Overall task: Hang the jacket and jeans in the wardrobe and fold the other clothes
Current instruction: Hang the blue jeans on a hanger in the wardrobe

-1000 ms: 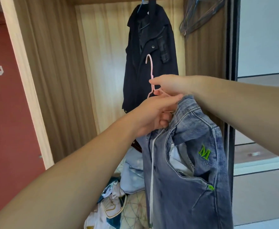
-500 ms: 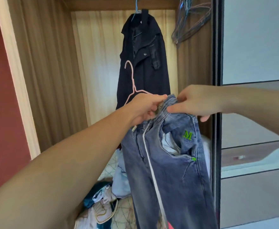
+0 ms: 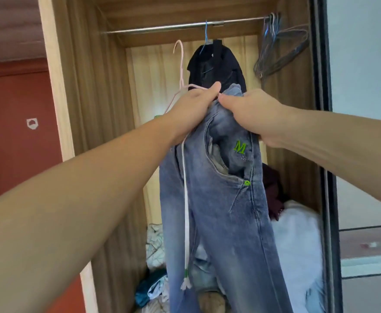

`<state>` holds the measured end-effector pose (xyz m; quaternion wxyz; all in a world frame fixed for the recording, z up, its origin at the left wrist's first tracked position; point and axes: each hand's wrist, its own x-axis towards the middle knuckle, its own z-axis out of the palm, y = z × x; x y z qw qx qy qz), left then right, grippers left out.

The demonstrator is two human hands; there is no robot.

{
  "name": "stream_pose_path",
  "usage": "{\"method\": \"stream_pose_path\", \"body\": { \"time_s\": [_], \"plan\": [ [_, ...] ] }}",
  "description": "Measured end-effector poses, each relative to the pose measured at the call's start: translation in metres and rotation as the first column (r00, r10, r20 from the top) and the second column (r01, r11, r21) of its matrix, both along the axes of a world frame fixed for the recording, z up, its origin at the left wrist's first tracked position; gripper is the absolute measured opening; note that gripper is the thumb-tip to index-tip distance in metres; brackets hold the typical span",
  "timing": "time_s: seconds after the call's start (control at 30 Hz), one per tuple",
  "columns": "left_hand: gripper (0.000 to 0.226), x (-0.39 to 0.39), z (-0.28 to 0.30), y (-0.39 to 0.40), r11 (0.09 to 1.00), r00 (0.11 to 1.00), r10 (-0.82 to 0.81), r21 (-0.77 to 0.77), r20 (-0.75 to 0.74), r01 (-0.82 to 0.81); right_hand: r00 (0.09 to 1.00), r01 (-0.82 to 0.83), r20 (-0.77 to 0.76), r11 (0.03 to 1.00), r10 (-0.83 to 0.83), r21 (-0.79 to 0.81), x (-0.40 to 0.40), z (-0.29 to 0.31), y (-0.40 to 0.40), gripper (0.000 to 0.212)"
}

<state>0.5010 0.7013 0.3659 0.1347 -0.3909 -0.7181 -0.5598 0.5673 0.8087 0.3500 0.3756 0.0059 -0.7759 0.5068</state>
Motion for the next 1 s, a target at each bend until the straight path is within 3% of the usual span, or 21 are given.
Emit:
{"method": "stream_pose_path", "body": {
  "time_s": [0.07,0.17,0.23,0.27,0.33,0.4,0.5,0.57,0.63,0.73,0.77,0.83,0.9,0.93,1.0],
  "plan": [
    [0.027,-0.005,0.002,-0.002,0.981,0.986,0.098,0.177,-0.131,-0.074,0.998,0.012,-0.057,1.000,-0.013,-0.019,-0.009,0.018,-0.007,0.048],
    [0.037,-0.003,-0.011,-0.012,0.950,0.959,0.129,0.307,-0.251,-0.048,0.994,-0.008,-0.112,1.000,0.006,-0.017,-0.020,0.046,-0.015,0.022],
    [0.053,0.000,-0.034,-0.015,0.981,0.959,0.076,0.194,-0.272,-0.023,0.988,-0.070,-0.139,0.996,0.062,-0.056,-0.026,0.064,-0.023,0.019],
    [0.079,0.002,-0.050,-0.017,0.993,0.961,0.088,0.100,-0.263,-0.064,0.986,-0.094,-0.139,0.995,0.086,-0.047,-0.029,0.072,-0.028,0.026],
    [0.121,-0.004,-0.078,-0.020,0.979,0.950,0.196,-0.002,-0.245,-0.203,0.986,-0.083,-0.150,0.996,0.078,-0.029,-0.037,0.087,-0.038,0.033],
    [0.132,-0.026,-0.095,-0.026,0.945,0.918,0.309,-0.024,-0.247,-0.325,0.987,-0.043,-0.153,0.999,0.040,-0.018,-0.045,0.098,-0.047,0.032],
    [0.120,-0.051,-0.095,-0.045,0.886,0.875,0.461,0.023,-0.147,-0.463,0.983,0.025,-0.182,0.994,-0.006,0.105,-0.058,0.110,-0.053,0.038],
    [0.093,-0.063,-0.099,-0.061,0.796,0.802,0.587,-0.101,-0.111,-0.597,0.975,0.082,-0.214,0.990,-0.055,0.117,-0.064,0.116,-0.054,0.034],
    [0.068,-0.076,-0.103,-0.074,0.716,0.740,0.657,-0.189,-0.141,-0.672,0.967,0.147,-0.226,0.981,-0.116,0.127,-0.072,0.120,-0.054,0.033],
    [0.051,-0.091,-0.100,-0.092,0.639,0.678,0.693,-0.228,-0.245,-0.735,0.964,0.149,-0.236,0.982,-0.119,0.116,-0.087,0.125,-0.056,0.035],
    [0.043,-0.092,-0.095,-0.097,0.538,0.602,0.706,-0.271,-0.372,-0.798,0.963,0.151,-0.241,0.983,-0.122,0.108,-0.089,0.127,-0.057,0.035],
    [0.036,-0.106,-0.091,-0.109,0.378,0.373,0.644,-0.146,-0.667,-0.914,0.960,0.164,-0.245,0.981,-0.134,0.107,-0.096,0.131,-0.058,0.037],
    [0.064,-0.126,-0.092,-0.121,0.367,0.271,0.692,0.004,-0.669,-0.930,0.956,0.176,-0.253,0.979,-0.146,0.101,-0.108,0.137,-0.062,0.040],
    [0.081,-0.133,-0.090,-0.127,0.409,0.363,0.745,-0.046,-0.560,-0.911,0.956,0.169,-0.259,0.982,-0.141,0.087,-0.114,0.140,-0.065,0.042],
    [0.101,-0.153,-0.087,-0.136,0.613,0.613,0.767,-0.062,-0.188,-0.787,0.953,0.152,-0.276,0.986,-0.128,0.066,-0.128,0.147,-0.072,0.043]
  ]
}}
